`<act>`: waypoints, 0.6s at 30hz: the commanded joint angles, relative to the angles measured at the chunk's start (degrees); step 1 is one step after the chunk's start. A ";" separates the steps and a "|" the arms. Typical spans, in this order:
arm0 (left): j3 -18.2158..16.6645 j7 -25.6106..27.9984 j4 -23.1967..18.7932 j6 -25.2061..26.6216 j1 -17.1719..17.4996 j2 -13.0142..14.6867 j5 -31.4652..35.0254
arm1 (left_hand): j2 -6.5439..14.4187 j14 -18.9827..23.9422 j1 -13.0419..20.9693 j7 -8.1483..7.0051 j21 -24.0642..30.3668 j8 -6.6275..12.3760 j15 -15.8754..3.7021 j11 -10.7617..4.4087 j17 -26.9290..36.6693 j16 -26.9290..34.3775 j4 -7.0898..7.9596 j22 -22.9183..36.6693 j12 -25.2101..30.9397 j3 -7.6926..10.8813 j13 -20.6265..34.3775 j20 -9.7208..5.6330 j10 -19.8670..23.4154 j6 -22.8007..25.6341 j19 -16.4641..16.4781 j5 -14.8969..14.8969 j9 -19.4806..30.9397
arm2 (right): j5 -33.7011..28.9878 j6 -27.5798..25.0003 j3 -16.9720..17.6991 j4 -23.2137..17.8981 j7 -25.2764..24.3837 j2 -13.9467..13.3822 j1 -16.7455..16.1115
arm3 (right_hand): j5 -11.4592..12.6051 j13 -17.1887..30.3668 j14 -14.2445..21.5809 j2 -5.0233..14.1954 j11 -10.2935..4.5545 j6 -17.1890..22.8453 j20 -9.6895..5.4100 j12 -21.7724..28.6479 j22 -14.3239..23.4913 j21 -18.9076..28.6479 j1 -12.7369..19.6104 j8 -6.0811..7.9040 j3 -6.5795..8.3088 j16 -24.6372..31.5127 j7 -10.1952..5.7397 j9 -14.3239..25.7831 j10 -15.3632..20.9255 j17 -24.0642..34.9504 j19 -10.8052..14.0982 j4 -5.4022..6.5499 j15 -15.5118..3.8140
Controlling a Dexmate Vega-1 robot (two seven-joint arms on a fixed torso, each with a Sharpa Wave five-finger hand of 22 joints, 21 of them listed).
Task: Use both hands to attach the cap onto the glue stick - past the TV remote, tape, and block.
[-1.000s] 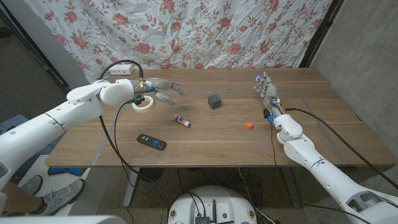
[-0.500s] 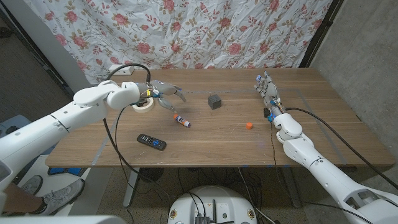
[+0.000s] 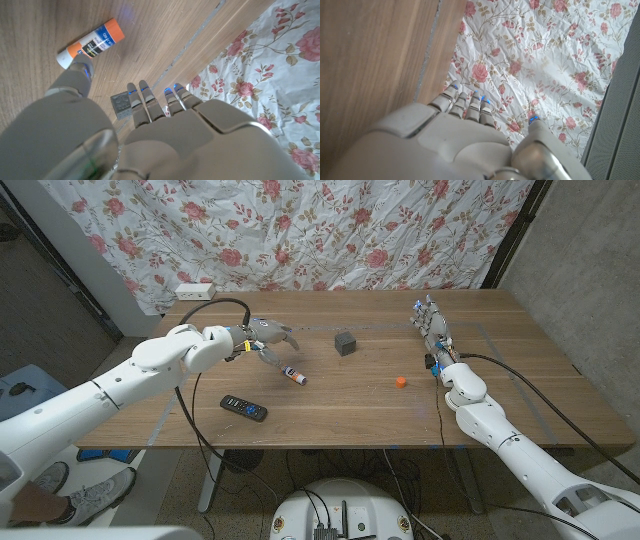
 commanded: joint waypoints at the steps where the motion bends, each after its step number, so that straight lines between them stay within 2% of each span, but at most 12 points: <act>1: 1.49 1.62 0.30 2.49 1.57 -1.91 4.06 | 0.12 1.18 1.23 -0.13 0.31 -0.05 -6.40 -0.02 0.13 0.34 -0.04 0.16 0.42 -0.64 0.10 -3.80 1.59 -0.03 0.32 0.11 0.23 | 0.16 0.19 0.08 0.49 -0.15 0.25 0.10 | -0.15 0.17 -0.16 0.49 0.01 0.12 0.39 0.19 0.06 0.38 -0.01 0.09 0.20 0.39 -0.29 0.27 -0.40 0.08 0.27 -0.17 0.31; 5: 1.60 3.12 -0.05 4.39 2.93 -2.34 5.31 | 0.05 2.68 2.50 -0.07 0.57 0.10 -6.97 -0.07 0.09 0.46 -0.15 0.14 0.50 -1.51 0.07 -3.73 3.06 0.57 1.55 0.20 0.28 | 0.19 0.16 0.04 0.73 -0.07 0.33 0.24 | -0.18 0.17 -0.14 0.54 0.00 0.20 0.40 0.21 0.06 0.38 0.00 0.13 0.21 0.44 -0.29 0.27 -0.39 0.07 0.24 -0.22 0.34; 10: 2.24 3.20 0.69 3.80 2.82 -2.53 5.06 | -0.01 2.93 2.97 -0.08 0.59 0.15 -7.02 -0.12 0.08 0.37 -0.17 0.13 0.43 -1.85 0.06 -3.61 3.40 0.81 1.86 0.25 0.29 | 0.18 -0.06 -0.03 0.96 -0.20 0.46 0.46 | -0.22 0.18 -0.14 0.60 0.03 0.24 0.44 0.23 0.06 0.39 -0.02 0.16 0.22 0.51 -0.33 0.28 -0.39 0.05 0.21 -0.28 0.44; 18: 2.60 6.16 3.12 2.65 3.12 -3.20 3.31 | 0.09 3.70 3.57 -0.09 0.48 0.26 -7.24 -0.08 0.08 0.42 -0.10 0.14 0.33 -2.29 0.04 -3.46 3.72 1.22 1.88 0.27 0.31 | 0.09 0.06 -0.16 1.70 -0.30 0.86 0.92 | -0.26 0.18 -0.21 0.72 0.01 0.33 0.47 0.25 0.07 0.41 -0.03 0.19 0.26 0.58 -0.43 0.28 -0.40 0.04 0.22 -0.35 0.48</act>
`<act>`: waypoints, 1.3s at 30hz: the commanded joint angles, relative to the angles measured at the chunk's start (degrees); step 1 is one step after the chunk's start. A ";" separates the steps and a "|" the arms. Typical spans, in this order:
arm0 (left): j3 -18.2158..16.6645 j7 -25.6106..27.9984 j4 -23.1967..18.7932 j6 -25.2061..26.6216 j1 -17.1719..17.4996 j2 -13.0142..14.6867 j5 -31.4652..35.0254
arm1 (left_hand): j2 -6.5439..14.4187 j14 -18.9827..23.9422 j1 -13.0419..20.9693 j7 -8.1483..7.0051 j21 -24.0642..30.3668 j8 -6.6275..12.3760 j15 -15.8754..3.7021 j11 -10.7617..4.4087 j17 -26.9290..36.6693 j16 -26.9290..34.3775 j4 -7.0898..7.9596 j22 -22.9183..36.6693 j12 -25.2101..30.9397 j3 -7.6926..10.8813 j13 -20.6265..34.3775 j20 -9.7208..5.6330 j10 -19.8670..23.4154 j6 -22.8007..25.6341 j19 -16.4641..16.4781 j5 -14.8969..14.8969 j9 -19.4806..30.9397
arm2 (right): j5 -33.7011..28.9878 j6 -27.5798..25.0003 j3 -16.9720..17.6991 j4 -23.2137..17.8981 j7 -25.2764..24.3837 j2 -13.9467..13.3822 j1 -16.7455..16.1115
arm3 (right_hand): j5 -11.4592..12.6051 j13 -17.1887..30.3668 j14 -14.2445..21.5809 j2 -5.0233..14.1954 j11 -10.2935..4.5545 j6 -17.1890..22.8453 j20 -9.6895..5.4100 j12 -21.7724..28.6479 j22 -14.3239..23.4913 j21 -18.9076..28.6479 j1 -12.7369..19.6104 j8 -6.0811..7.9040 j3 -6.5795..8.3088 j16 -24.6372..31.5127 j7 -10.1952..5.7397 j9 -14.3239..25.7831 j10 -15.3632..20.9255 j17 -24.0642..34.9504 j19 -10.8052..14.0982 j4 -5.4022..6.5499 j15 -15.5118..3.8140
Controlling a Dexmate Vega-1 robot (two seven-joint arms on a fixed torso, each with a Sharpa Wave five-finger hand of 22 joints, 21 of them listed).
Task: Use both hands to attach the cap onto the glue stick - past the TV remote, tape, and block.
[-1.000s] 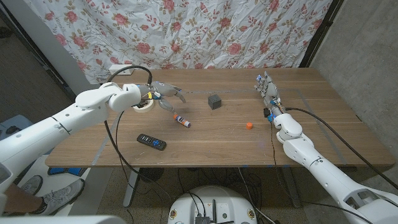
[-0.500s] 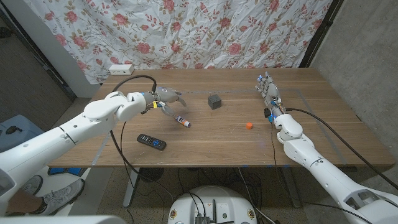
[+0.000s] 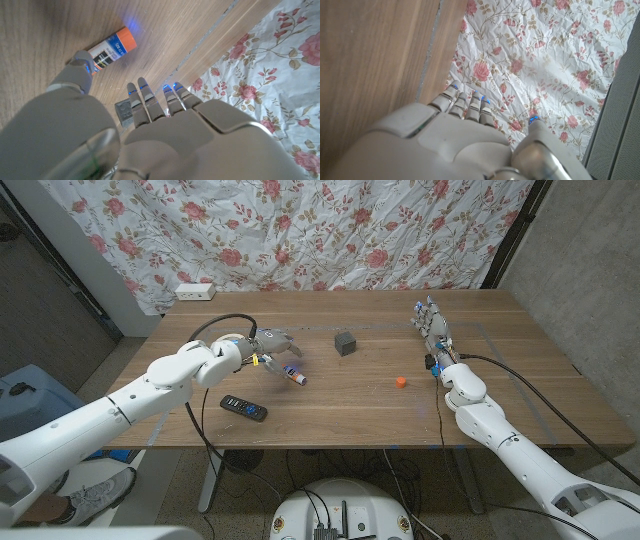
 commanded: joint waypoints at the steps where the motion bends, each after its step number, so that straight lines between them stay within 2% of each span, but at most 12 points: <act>1: 0.77 3.34 2.72 -0.72 0.61 -1.12 -1.25 | 0.09 1.05 1.02 0.12 0.04 0.32 -7.17 -0.03 0.08 0.13 0.04 0.14 0.11 -0.65 0.04 -3.17 1.12 1.16 0.60 0.28 0.33 | -0.03 -0.05 -0.22 0.83 -0.16 0.47 0.60 | -0.27 0.18 0.08 0.74 0.01 0.33 0.48 0.24 0.08 0.42 -0.04 0.20 0.10 0.37 -0.42 0.28 -0.43 0.03 0.24 -0.21 0.16; 14: 2.26 6.37 6.39 -2.89 -0.43 -1.95 -2.14 | 0.35 2.06 1.60 0.04 0.11 0.45 -6.88 -0.04 0.08 0.09 0.33 0.17 0.25 -1.77 0.05 -2.80 2.87 1.97 1.27 0.27 0.35 | -0.36 -0.04 -0.25 0.68 -1.11 0.73 0.42 | -0.36 0.18 0.04 0.86 -0.09 0.38 0.60 0.29 0.08 0.46 -0.04 0.22 0.15 0.50 -0.44 0.28 -0.40 -0.01 0.28 -0.38 0.08; 22: 2.85 7.16 7.02 -3.00 -0.86 -2.09 -1.68 | 0.85 2.59 2.12 0.01 0.08 0.47 -6.53 -0.03 0.08 0.04 0.44 0.18 0.28 -2.14 0.05 -2.53 3.82 2.45 1.48 0.28 0.36 | -0.51 -0.08 -0.15 0.12 -1.64 0.63 0.02 | -0.41 0.18 0.06 0.89 -0.24 0.39 0.64 0.31 0.08 0.48 -0.08 0.22 0.16 0.59 -0.45 0.28 -0.38 -0.05 0.31 -0.49 0.22; 26: 3.14 7.94 7.66 -2.72 -0.78 -2.52 -1.78 | 1.82 3.84 3.35 -0.06 0.06 0.68 -6.71 -0.01 0.08 0.12 0.54 0.16 0.50 -2.39 0.09 -2.10 6.06 3.89 1.93 0.21 0.39 | -0.49 -0.10 -0.13 0.00 -1.67 0.62 -0.04 | -0.43 0.19 0.06 0.95 -0.15 0.47 0.65 0.31 0.08 0.48 -0.13 0.25 0.18 0.63 -0.51 0.28 -0.39 -0.05 0.32 -0.49 0.24; 31: 3.50 8.67 8.54 -4.05 -1.10 -2.61 -2.67 | 2.19 4.27 3.91 -0.06 0.02 0.75 -6.77 -0.08 0.08 0.10 0.56 0.16 0.48 -2.46 0.10 -1.91 6.81 4.51 2.04 0.23 0.40 | -0.66 -0.39 -0.17 -0.25 -2.02 0.60 -0.02 | -0.45 0.19 0.04 0.97 -0.10 0.52 0.65 0.32 0.08 0.50 -0.15 0.26 0.18 0.67 -0.58 0.28 -0.37 -0.06 0.34 -0.53 0.23; 39: 3.28 10.45 9.71 -6.18 -1.15 -2.29 -4.53 | 3.01 5.99 6.98 -0.05 0.04 1.35 -7.62 -0.23 0.06 0.01 0.27 0.16 0.31 -2.58 0.12 -1.92 9.32 7.74 2.91 0.32 0.48 | -1.02 -0.15 -0.26 0.04 -2.64 1.07 0.19 | -0.48 0.19 0.10 1.01 -0.15 0.56 0.77 0.35 0.09 0.56 -0.18 0.26 0.19 0.75 -0.66 0.28 -0.33 -0.07 0.52 -0.60 0.29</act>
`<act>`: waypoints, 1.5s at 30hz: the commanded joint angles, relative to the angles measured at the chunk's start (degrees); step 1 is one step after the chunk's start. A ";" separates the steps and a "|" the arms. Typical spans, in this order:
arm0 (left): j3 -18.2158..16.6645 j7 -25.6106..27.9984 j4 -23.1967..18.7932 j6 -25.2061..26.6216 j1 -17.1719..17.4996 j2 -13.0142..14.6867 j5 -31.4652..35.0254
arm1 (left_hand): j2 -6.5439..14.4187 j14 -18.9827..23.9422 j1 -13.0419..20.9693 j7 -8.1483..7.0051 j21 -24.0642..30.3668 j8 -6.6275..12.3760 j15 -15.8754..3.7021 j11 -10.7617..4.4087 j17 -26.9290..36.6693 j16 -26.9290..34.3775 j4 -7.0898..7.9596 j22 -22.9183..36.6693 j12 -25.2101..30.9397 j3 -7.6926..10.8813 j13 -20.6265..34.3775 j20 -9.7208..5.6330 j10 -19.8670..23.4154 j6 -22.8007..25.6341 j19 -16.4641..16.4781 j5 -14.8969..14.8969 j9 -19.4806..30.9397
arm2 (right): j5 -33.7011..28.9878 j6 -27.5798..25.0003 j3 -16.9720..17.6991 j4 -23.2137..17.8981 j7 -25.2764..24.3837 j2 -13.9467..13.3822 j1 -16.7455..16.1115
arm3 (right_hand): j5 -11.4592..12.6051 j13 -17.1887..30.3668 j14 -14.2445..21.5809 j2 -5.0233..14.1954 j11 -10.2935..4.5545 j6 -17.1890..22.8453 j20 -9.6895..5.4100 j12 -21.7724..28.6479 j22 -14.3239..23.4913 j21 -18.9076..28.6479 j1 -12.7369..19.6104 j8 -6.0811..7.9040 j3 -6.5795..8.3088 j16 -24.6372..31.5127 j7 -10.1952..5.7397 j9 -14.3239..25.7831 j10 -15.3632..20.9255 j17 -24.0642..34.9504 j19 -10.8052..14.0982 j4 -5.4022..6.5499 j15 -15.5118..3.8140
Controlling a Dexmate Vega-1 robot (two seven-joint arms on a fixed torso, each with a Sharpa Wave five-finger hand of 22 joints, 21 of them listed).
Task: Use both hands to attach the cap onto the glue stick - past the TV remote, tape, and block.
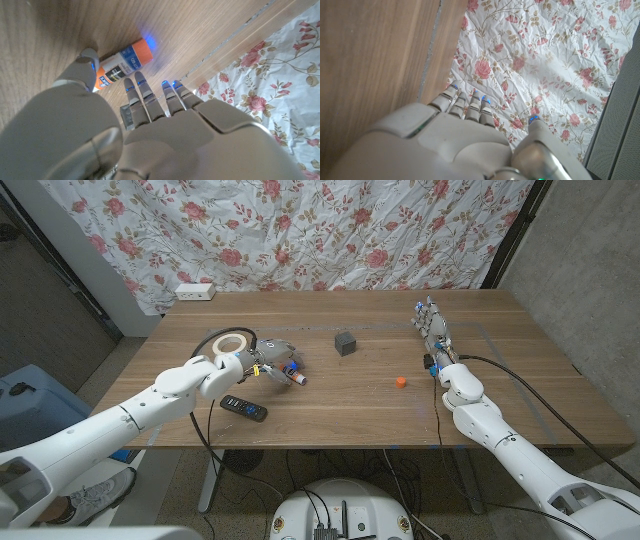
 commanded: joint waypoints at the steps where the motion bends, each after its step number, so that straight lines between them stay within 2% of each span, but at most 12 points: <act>1: 0.14 2.19 1.85 -2.60 -0.23 0.06 -2.34 | 0.05 1.15 1.87 0.06 0.06 0.50 -7.64 -0.06 0.20 -0.01 -0.08 0.16 0.02 -0.26 0.11 -1.98 1.58 1.81 1.01 0.30 0.20 | -0.38 0.12 -0.06 0.14 -0.78 0.55 0.11 | -0.26 0.05 0.09 0.64 0.19 0.23 0.35 0.34 0.10 0.37 0.19 0.26 -0.05 0.30 -0.34 0.28 -0.04 -0.08 0.11 -0.36 0.29; 13: 0.51 3.06 3.75 -5.62 -1.38 0.28 -2.73 | 0.58 2.35 6.06 -0.09 0.06 0.50 -7.97 -0.17 0.18 -0.18 -0.32 0.16 -0.24 0.01 0.14 -1.92 2.85 3.56 1.84 0.57 0.21 | -0.86 0.78 0.00 0.26 -2.21 1.31 -0.20 | -0.31 0.06 0.19 0.68 0.17 0.41 0.39 0.44 0.11 0.42 0.02 0.31 -0.07 0.42 -0.43 0.29 0.22 -0.07 0.29 -0.35 0.19; 22: 0.39 4.79 4.75 -5.85 -1.19 0.08 -2.84 | 0.74 4.05 9.03 -0.08 0.27 0.15 -8.31 -0.16 0.19 -0.04 -0.13 0.18 -0.05 -0.28 0.21 -1.83 4.86 4.30 3.26 0.74 0.24 | -0.89 0.96 -0.20 0.27 -2.17 1.62 -0.27 | -0.34 0.06 0.30 0.67 0.25 0.66 0.37 0.49 0.11 0.48 -0.14 0.38 -0.10 0.51 -0.42 0.29 0.40 -0.06 0.52 -0.34 0.22; 29: 0.45 7.77 5.49 -6.00 -0.99 -0.46 -2.11 | 0.69 5.99 10.88 0.05 0.23 0.98 -8.38 -0.18 0.23 -0.08 0.39 0.21 0.21 -2.03 0.32 -2.11 8.71 9.01 4.54 0.63 0.44 | -1.22 0.91 -0.17 -0.23 -2.74 1.55 -0.55 | -0.34 0.06 0.34 0.67 0.26 0.78 0.35 0.51 0.11 0.47 -0.16 0.39 -0.06 0.55 -0.43 0.29 0.47 -0.09 0.59 -0.41 0.26; 32: 0.50 8.82 5.78 -5.85 -0.90 -0.75 -1.93 | 0.80 7.01 11.38 -0.04 0.12 1.11 -8.64 -0.24 0.26 -0.18 0.59 0.22 0.26 -3.42 0.39 -2.01 11.20 11.79 5.06 0.62 0.47 | -1.29 0.78 -0.11 -0.46 -2.86 1.40 -0.63 | -0.35 0.06 0.35 0.67 0.25 0.84 0.35 0.50 0.11 0.47 -0.20 0.40 -0.06 0.56 -0.41 0.29 0.48 -0.09 0.60 -0.41 0.23; 37: 0.42 9.16 5.55 -4.75 -0.41 -1.11 -2.34 | 1.04 8.83 11.44 0.02 0.43 1.27 -8.29 -0.08 0.30 0.11 0.79 0.24 0.30 -4.56 0.35 -1.15 13.60 14.47 6.84 0.68 0.50 | -1.30 0.53 -0.09 -0.62 -2.88 1.26 -0.62 | -0.35 0.07 0.39 0.69 0.25 0.88 0.36 0.49 0.11 0.45 -0.22 0.39 -0.02 0.59 -0.44 0.29 0.47 -0.12 0.63 -0.46 0.24; 45: 0.67 8.50 5.23 -3.19 -0.13 -1.65 -2.90 | 1.49 11.90 11.00 0.05 0.23 1.51 -8.11 0.10 0.23 0.25 1.03 0.28 0.40 -6.26 0.33 -1.22 18.55 19.68 7.66 0.81 0.47 | -1.08 0.40 -0.04 -0.28 -2.56 1.24 -0.36 | -0.36 0.07 0.36 0.73 0.21 0.89 0.38 0.48 0.11 0.42 -0.25 0.35 0.04 0.60 -0.45 0.29 0.51 -0.15 0.63 -0.54 0.29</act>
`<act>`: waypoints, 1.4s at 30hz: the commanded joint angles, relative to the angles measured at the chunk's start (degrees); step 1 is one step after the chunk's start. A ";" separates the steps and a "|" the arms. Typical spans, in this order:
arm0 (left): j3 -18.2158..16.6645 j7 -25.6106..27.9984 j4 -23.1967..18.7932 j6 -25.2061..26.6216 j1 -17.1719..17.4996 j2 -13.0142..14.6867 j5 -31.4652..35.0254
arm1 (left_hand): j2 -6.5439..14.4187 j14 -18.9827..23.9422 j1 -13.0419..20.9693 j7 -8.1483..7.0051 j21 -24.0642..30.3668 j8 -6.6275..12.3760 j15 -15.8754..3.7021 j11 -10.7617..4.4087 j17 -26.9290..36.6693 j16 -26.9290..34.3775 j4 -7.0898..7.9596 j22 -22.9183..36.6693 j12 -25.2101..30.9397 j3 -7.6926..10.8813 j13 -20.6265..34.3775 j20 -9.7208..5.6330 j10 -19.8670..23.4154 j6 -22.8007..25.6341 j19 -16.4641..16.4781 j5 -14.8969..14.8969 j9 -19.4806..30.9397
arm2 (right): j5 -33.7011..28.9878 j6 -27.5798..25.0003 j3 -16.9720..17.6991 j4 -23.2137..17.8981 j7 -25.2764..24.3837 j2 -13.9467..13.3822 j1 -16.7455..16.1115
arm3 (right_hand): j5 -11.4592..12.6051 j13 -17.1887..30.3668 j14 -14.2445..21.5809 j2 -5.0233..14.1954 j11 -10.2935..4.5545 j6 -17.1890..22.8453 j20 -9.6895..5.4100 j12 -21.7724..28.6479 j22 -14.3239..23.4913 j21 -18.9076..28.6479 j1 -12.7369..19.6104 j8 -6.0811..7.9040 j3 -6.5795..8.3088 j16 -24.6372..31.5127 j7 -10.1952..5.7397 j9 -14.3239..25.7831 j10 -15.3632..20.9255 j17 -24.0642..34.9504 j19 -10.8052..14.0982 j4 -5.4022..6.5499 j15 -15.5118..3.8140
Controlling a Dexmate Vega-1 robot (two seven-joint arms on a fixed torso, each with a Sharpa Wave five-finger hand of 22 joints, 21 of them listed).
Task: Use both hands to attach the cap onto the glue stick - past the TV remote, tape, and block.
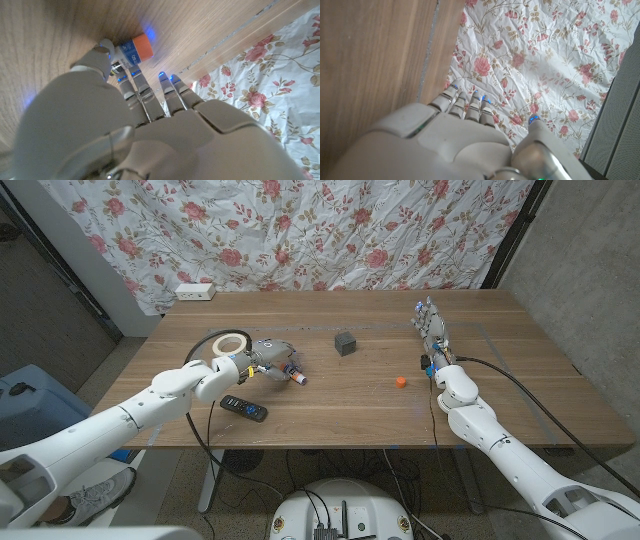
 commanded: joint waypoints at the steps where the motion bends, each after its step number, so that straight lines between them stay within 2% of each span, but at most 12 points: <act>1: 0.27 -0.02 -0.16 2.04 0.54 -0.78 -0.73 | 0.49 1.57 -0.02 0.13 0.21 0.55 -7.86 0.01 0.05 0.21 0.00 0.15 0.39 -0.80 0.21 -1.11 2.27 2.69 0.64 0.38 0.20 | 0.08 -0.51 0.08 0.03 0.14 -0.22 0.15 | -0.36 0.08 0.25 0.44 0.03 0.60 -0.02 0.28 0.11 0.20 0.06 0.35 0.31 0.18 -0.14 0.29 0.29 0.13 0.23 -0.30 0.22; 10: 0.39 -0.92 -1.50 4.12 0.90 -0.65 -0.22 | 1.61 3.76 -0.05 0.87 0.08 0.54 -8.07 -0.11 0.17 0.26 0.08 0.16 0.70 -1.71 0.41 -1.31 6.80 7.82 0.45 0.54 -0.15 | 0.22 -0.74 0.17 0.04 0.30 -0.45 0.22 | -0.37 0.09 0.19 0.46 0.05 0.68 0.03 0.25 0.12 0.21 0.02 0.35 0.34 0.20 -0.28 0.29 0.23 0.12 0.32 -0.36 0.25; 17: 0.18 -0.70 -2.34 5.78 1.45 -0.52 0.06 | 3.18 6.76 0.12 2.66 0.16 0.97 -8.22 -0.17 0.37 0.67 0.08 0.14 1.38 -2.33 0.61 -1.52 12.36 13.04 0.73 0.67 0.04 | 0.43 -0.81 0.21 0.17 0.65 -0.54 0.33 | -0.38 0.09 0.21 0.50 0.04 0.71 0.01 0.25 0.12 0.22 -0.05 0.34 0.35 0.24 -0.31 0.29 0.25 0.13 0.37 -0.37 0.24; 23: 0.04 -0.80 -2.97 6.77 1.71 -0.47 0.07 | 4.02 7.90 0.51 3.56 0.18 1.14 -8.41 -0.14 0.42 0.72 -0.04 0.12 1.92 -2.51 0.75 -1.82 15.67 15.26 1.03 0.67 0.13 | 0.55 -1.06 0.26 -0.01 0.70 -0.71 0.28 | -0.38 0.09 0.21 0.56 0.05 0.79 0.08 0.23 0.12 0.22 -0.06 0.35 0.41 0.26 -0.26 0.29 0.22 0.12 0.44 -0.42 0.29; 30: -0.50 -0.83 -3.89 7.91 1.90 -0.29 -0.13 | 4.19 8.43 0.84 3.68 0.15 1.33 -8.45 -0.33 0.45 0.71 -0.19 0.12 1.90 -2.69 0.78 -1.90 16.72 16.74 1.08 0.64 0.16 | 0.68 -1.23 0.27 -0.04 0.98 -0.89 0.35 | -0.38 0.09 0.29 0.61 0.09 1.00 0.13 0.26 0.12 0.22 -0.11 0.40 0.43 0.33 -0.24 0.30 0.31 0.13 0.48 -0.43 0.32; 34: -0.71 -1.75 -4.00 7.24 0.71 0.10 -0.17 | 4.42 8.80 0.99 3.61 0.16 1.36 -8.51 -0.36 0.49 0.77 -0.20 0.11 2.02 -2.76 0.83 -1.95 17.55 17.32 1.17 0.64 0.18 | 0.87 -1.29 0.21 0.10 1.47 -0.97 0.49 | -0.39 0.10 0.35 0.61 0.07 1.08 0.12 0.28 0.12 0.25 -0.17 0.41 0.42 0.38 -0.19 0.30 0.36 0.15 0.59 -0.44 0.32; 42: -1.56 -1.61 -4.52 6.94 0.35 0.72 -0.51 | 4.72 9.27 0.81 3.36 0.14 0.87 -8.44 -0.39 0.56 0.86 -0.01 0.12 1.81 -2.97 0.82 -1.95 17.73 16.77 1.17 0.59 0.21 | 1.09 -1.72 0.10 -0.20 2.41 -1.51 0.66 | -0.40 0.10 0.34 0.63 0.10 1.24 0.14 0.26 0.12 0.23 -0.22 0.43 0.43 0.42 -0.34 0.30 0.33 0.17 0.60 -0.48 0.29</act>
